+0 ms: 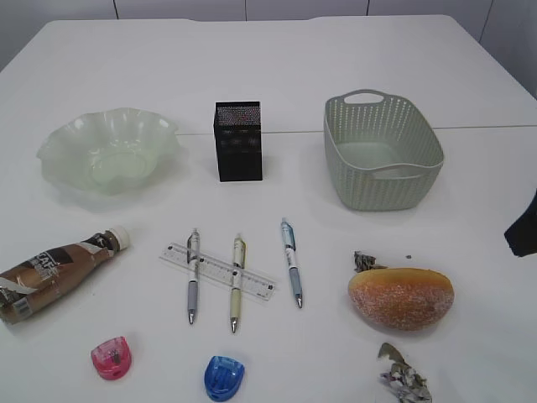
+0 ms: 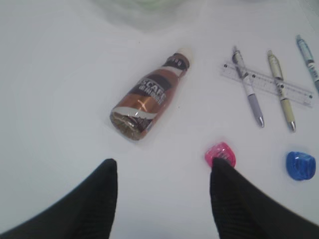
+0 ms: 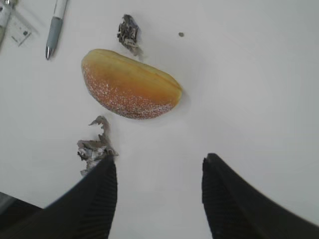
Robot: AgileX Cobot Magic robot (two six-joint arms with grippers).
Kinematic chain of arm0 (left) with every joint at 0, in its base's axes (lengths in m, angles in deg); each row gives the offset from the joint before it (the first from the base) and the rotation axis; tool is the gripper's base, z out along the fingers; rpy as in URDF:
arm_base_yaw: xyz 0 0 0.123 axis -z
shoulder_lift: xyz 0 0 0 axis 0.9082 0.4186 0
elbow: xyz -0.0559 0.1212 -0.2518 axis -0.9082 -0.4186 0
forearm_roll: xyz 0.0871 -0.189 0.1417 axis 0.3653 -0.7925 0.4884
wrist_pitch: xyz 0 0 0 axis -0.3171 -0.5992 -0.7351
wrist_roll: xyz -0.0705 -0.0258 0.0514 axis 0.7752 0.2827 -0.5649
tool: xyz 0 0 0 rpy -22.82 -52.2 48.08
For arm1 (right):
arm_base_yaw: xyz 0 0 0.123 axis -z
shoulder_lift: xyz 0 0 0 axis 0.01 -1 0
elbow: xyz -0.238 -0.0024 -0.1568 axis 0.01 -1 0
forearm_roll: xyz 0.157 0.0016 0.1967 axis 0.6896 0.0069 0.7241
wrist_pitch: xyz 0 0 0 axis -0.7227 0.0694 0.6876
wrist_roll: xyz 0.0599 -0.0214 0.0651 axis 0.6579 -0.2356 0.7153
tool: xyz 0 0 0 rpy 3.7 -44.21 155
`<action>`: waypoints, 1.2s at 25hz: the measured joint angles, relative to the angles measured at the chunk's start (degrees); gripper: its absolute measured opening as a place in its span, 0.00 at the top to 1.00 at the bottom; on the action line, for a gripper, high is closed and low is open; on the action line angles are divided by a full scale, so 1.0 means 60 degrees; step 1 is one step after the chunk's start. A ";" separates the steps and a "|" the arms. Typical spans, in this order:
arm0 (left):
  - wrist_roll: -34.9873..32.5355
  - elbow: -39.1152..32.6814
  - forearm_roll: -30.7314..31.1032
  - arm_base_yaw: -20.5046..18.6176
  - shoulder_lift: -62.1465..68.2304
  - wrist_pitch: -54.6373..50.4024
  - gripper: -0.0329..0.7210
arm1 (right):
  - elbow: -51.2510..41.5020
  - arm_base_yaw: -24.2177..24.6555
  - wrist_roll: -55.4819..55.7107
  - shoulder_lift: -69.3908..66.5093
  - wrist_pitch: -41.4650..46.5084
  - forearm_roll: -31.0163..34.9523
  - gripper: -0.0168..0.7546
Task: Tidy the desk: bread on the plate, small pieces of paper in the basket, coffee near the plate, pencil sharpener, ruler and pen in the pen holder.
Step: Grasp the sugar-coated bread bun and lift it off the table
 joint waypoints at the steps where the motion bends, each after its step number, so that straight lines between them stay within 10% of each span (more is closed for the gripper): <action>1: -0.0080 0.0209 -0.0105 0.0000 0.0120 -0.0016 0.38 | 0.0273 0.0000 -0.0435 -0.0447 0.0141 0.0000 0.45; 30: -0.1330 0.2094 -0.1467 0.0000 0.3574 -0.0670 0.38 | 0.1809 -0.0518 -0.9538 -0.5019 -0.0078 0.1371 0.41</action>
